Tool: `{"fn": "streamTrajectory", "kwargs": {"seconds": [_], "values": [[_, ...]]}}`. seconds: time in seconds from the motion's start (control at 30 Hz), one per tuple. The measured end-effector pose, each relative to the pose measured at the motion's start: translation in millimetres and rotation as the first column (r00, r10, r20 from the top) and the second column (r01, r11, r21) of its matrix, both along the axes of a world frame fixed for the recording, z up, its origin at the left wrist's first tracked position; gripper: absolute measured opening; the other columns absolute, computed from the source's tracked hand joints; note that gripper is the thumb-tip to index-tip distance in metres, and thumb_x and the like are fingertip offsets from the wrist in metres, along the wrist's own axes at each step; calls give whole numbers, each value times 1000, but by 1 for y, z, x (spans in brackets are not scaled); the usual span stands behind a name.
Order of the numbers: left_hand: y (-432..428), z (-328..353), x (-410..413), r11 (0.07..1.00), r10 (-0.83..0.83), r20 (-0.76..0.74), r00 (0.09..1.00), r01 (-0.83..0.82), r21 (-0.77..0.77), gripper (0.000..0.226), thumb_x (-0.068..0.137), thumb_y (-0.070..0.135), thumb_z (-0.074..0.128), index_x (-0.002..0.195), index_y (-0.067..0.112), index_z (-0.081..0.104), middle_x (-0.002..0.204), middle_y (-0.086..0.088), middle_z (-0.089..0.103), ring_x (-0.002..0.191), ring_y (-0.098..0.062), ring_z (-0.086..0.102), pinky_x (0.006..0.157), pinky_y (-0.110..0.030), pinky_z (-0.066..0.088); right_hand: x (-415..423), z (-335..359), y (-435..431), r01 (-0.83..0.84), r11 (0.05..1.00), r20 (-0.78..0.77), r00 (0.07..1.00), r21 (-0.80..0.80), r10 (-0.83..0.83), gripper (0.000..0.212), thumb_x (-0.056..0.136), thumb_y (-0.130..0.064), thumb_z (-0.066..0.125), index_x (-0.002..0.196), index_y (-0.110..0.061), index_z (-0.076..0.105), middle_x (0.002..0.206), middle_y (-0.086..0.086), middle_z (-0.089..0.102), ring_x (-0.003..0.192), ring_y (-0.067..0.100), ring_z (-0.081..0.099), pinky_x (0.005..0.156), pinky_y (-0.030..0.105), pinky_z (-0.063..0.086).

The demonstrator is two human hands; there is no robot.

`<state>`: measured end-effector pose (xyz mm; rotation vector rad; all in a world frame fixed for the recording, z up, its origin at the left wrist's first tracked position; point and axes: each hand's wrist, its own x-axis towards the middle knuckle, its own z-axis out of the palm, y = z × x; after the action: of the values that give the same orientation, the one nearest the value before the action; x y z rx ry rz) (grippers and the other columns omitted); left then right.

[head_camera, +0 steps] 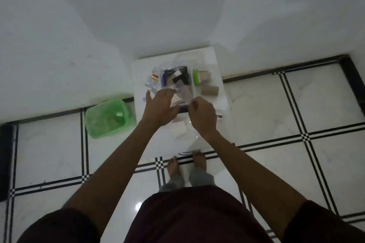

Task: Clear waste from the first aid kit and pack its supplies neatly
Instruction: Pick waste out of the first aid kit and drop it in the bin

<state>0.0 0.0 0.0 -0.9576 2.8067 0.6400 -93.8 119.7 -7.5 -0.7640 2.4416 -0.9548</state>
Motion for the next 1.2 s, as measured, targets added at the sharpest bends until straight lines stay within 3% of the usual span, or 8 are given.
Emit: {"fn": "streamTrajectory", "kwargs": {"seconds": [0.17, 0.27, 0.4, 0.53, 0.77, 0.93, 1.03, 1.2], "values": [[-10, -9, -5, 988, -148, 209, 967, 154, -14, 60, 87, 30, 57, 141, 18, 34, 148, -5, 40, 139, -21, 30, 111, -67, -1, 13, -53, 15, 235, 880, 377, 835, 413, -400, 48, 73, -30, 73, 110, -2, 57, 109, 12, 62, 104, 30, 60, 83, 34, 49], [-9, -22, -7, 980, -181, 241, 954, 196, -41, 47, 89, 22, 56, 134, 18, 45, 137, -4, 53, 134, -20, 39, 109, -67, -6, 22, -66, 21, 256, 780, 396, 746, 571, -535, 79, 72, -33, 79, 131, -5, 34, 132, 14, 40, 121, 30, 43, 96, 38, 44], [-7, -37, -7, 970, -186, 231, 955, 216, -113, 27, 86, 10, 53, 110, 19, 62, 101, -2, 68, 105, -21, 59, 110, -70, -3, 35, -86, 19, 216, 741, 338, 786, 635, -519, 90, 70, -34, 80, 132, -5, 23, 134, 16, 34, 121, 29, 41, 101, 38, 43], [-11, -42, -11, 976, -135, 131, 982, 155, -150, 21, 88, 9, 49, 93, 17, 68, 86, -4, 68, 90, -23, 62, 114, -62, 1, 34, -98, 16, 332, 783, 432, 689, 527, -582, 64, 73, -13, 78, 123, -2, 39, 122, 19, 55, 106, 32, 60, 84, 34, 53], [-11, -29, 0, 991, 28, -226, 974, -56, -117, 17, 88, 7, 54, 95, 8, 69, 95, -13, 72, 92, -32, 65, 107, -56, 30, 24, -90, 14, 120, 861, 472, 795, 494, -382, 19, 82, -18, 59, 84, 0, 65, 92, 16, 67, 87, 31, 63, 75, 31, 49], [-9, 5, 28, 889, 436, -601, 669, -426, 170, 16, 85, 5, 58, 97, 5, 68, 91, -13, 71, 76, -23, 65, 74, -27, 54, 25, -42, 4, 305, 905, 784, 463, 296, -413, 10, 75, 3, 60, 69, -3, 54, 79, 16, 60, 75, 26, 61, 62, 37, 61], [-9, 27, 51, 751, 612, -642, 462, -594, 289, 15, 86, 6, 60, 98, 6, 69, 91, -8, 69, 69, -18, 61, 67, -7, 46, 38, -9, -9, 236, 952, 846, 451, 194, -284, 8, 73, 6, 57, 79, 1, 57, 75, 19, 63, 70, 26, 62, 63, 38, 61], [-18, 37, 105, 634, 654, -667, 358, -740, 224, 17, 87, 9, 60, 101, 6, 69, 91, -8, 69, 73, -18, 62, 67, -7, 47, 67, 12, -58, 81, 996, 899, 432, 47, -77, 11, 74, 1, 57, 84, -4, 59, 77, 16, 65, 68, 23, 65, 73, 40, 60]]}}
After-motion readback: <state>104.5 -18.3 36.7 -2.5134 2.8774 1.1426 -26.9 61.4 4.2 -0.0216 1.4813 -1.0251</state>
